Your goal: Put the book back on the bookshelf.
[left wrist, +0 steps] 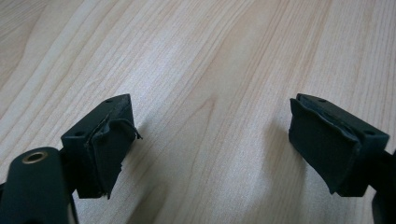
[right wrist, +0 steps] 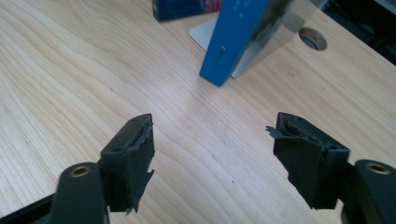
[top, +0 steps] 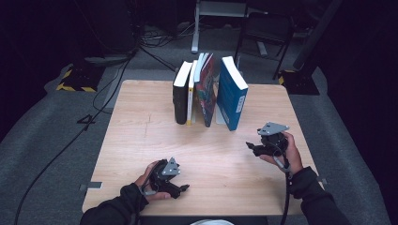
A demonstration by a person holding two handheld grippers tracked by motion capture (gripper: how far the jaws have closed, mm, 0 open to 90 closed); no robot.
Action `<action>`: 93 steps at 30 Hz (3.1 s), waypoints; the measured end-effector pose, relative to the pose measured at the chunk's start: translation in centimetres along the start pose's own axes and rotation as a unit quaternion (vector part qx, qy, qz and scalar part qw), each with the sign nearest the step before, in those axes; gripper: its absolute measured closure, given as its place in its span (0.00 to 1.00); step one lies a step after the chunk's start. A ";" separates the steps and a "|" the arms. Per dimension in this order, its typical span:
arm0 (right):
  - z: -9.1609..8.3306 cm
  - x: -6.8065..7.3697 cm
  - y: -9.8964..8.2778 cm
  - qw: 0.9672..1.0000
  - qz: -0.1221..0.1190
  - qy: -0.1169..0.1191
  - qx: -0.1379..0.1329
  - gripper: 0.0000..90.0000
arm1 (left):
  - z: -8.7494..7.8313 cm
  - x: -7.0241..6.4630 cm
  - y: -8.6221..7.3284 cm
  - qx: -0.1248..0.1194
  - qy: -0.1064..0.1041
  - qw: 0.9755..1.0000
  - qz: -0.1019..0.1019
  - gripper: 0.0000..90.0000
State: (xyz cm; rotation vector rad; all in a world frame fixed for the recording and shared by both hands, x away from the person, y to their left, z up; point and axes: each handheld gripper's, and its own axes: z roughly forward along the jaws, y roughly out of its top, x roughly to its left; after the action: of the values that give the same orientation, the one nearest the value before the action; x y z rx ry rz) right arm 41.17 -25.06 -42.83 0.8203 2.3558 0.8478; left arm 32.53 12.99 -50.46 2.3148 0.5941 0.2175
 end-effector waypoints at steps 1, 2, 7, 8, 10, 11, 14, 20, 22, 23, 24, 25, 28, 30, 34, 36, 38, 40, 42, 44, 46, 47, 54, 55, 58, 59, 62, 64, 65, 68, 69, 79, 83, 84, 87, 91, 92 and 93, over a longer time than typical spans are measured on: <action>-0.1 0.1 -0.2 1.000 -0.001 -0.006 0.001 0.32 | 0.0 0.0 0.0 0.000 0.000 1.000 0.000 0.17; -0.2 0.1 -0.3 1.000 -0.006 -0.010 0.001 0.33 | 0.0 0.0 0.0 0.000 0.000 1.000 0.000 0.17; -0.5 0.5 -1.3 1.000 -0.007 0.007 0.009 0.31 | 0.0 0.0 0.0 0.000 0.000 1.000 0.000 0.17; -0.6 0.5 -1.5 1.000 -0.007 0.006 0.007 0.31 | 0.0 0.0 0.0 0.000 0.000 1.000 0.000 0.17; -0.8 0.6 -1.8 1.000 -0.014 -0.002 0.005 0.32 | 0.0 0.0 0.0 0.000 0.000 1.000 0.000 0.17; -0.8 0.6 -1.8 1.000 -0.014 -0.002 0.005 0.32 | 0.0 0.0 0.0 0.000 0.000 1.000 0.000 0.17; -1.0 0.8 -2.6 1.000 -0.014 0.003 0.011 0.31 | 0.0 0.0 0.0 0.000 0.000 1.000 0.000 0.17; -1.5 0.9 -4.0 1.000 -0.015 -0.003 0.019 0.31 | 0.0 0.0 0.0 0.000 0.001 1.000 0.000 0.17; -1.7 1.1 -4.5 1.000 -0.017 -0.002 0.018 0.30 | 0.0 0.0 0.0 0.000 0.000 1.000 0.000 0.17; -1.8 1.1 -4.8 1.000 -0.017 -0.001 0.018 0.30 | 0.0 0.0 0.0 0.000 0.000 1.000 0.000 0.17; -1.9 1.1 -5.0 1.000 -0.017 0.001 0.018 0.30 | 0.0 0.0 0.0 0.000 0.000 1.000 0.000 0.17; -1.9 1.1 -5.0 1.000 -0.017 0.001 0.018 0.30 | 0.0 0.0 0.0 0.000 0.000 1.000 0.000 0.17; -2.3 1.2 -6.0 1.000 -0.017 0.004 0.018 0.30 | 0.0 0.0 0.0 0.000 0.000 1.000 0.000 0.17; -2.5 1.3 -6.7 1.000 -0.021 0.004 0.016 0.30 | 0.0 0.0 0.0 0.000 0.000 1.000 0.000 0.17; -2.8 1.3 -8.2 1.000 -0.015 0.004 0.015 0.29 | 0.0 0.0 0.0 0.000 0.000 1.000 0.000 0.17; -3.1 1.2 -9.0 1.000 -0.010 0.007 0.010 0.29 | 0.0 0.0 0.0 0.000 0.000 1.000 0.000 0.17; -3.4 1.0 -9.8 1.000 -0.003 0.006 0.006 0.29 | 0.0 0.0 0.0 0.000 0.000 1.000 0.000 0.17; -3.5 1.0 -10.2 1.000 0.000 0.007 0.006 0.28 | 0.0 0.0 0.0 0.000 0.000 1.000 -0.001 0.17; -3.8 0.8 -11.3 1.000 0.011 0.005 0.005 0.28 | 0.0 0.0 0.0 0.000 0.000 1.000 0.000 0.17; -4.0 0.5 -12.2 1.000 0.023 0.004 0.003 0.28 | 0.0 0.0 0.0 0.000 0.000 1.000 0.000 0.17; -4.1 0.4 -12.7 0.999 0.033 0.003 0.003 0.28 | 0.0 0.0 0.0 0.000 -0.001 1.000 0.000 0.17; -4.2 0.3 -13.1 0.999 0.038 0.003 0.003 0.28 | 0.0 0.0 0.0 0.000 -0.002 1.000 0.000 0.16; -5.2 -0.4 -15.7 0.996 0.087 0.014 -0.014 0.26 | 0.0 0.0 0.0 0.000 -0.002 1.000 0.001 0.16; -5.2 -0.4 -15.7 0.996 0.087 0.014 -0.014 0.26 | 0.0 0.0 0.0 0.000 -0.002 1.000 0.001 0.16; -5.7 -0.8 -16.8 0.993 0.118 0.021 -0.020 0.25 | 0.0 0.0 0.0 0.000 -0.002 1.000 0.001 0.16; -5.8 -1.0 -17.0 0.992 0.124 0.023 -0.018 0.23 | 0.0 0.0 0.0 0.000 -0.003 1.000 0.001 0.16; -6.0 -1.5 -17.5 0.990 0.139 0.032 -0.012 0.22 | 0.0 0.1 0.0 0.000 -0.003 1.000 0.001 0.16; -6.1 -1.5 -17.6 0.990 0.140 0.031 -0.012 0.22 | 0.0 0.1 0.0 0.000 -0.003 1.000 0.003 0.16; -6.1 -1.5 -17.6 0.990 0.139 0.030 -0.012 0.22 | 0.0 0.1 0.0 0.000 -0.003 1.000 0.002 0.16; -6.1 -1.5 -17.6 0.990 0.139 0.031 -0.012 0.22 | 0.0 0.1 0.0 0.000 -0.002 1.000 0.001 0.16; -6.1 -1.5 -17.6 0.990 0.139 0.030 -0.012 0.22 | 0.0 0.0 0.0 0.000 -0.002 1.000 0.001 0.16; -6.1 -1.5 -17.6 0.990 0.139 0.030 -0.012 0.22 | 0.1 0.1 0.1 0.002 -0.004 1.000 0.004 0.16; -6.1 -1.4 -17.6 0.989 0.144 0.025 -0.011 0.22 | 0.2 0.1 0.2 0.001 -0.005 1.000 0.005 0.15; -6.1 -1.4 -17.6 0.989 0.144 0.025 -0.011 0.22 | 0.2 0.1 0.2 0.002 -0.005 1.000 0.006 0.15; -6.1 -1.4 -17.6 0.989 0.145 0.026 -0.011 0.22 | 0.2 0.1 0.2 0.002 -0.005 1.000 0.005 0.15; -6.1 -1.4 -17.6 0.989 0.146 0.026 -0.011 0.22 | 0.2 0.2 0.2 0.001 -0.005 1.000 0.007 0.15; -6.1 -1.4 -17.6 0.989 0.145 0.026 -0.011 0.22 | 0.2 0.2 0.2 0.002 -0.006 1.000 0.006 0.15; -6.1 -1.4 -17.6 0.989 0.145 0.026 -0.011 0.22 | 0.2 0.2 0.2 0.001 -0.005 1.000 0.007 0.15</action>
State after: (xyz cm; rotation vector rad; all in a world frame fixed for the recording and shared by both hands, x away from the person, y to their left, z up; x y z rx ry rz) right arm 31.94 -39.37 -50.47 1.1650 2.2988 1.0204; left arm 32.81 12.84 -50.47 2.3215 0.5744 0.2106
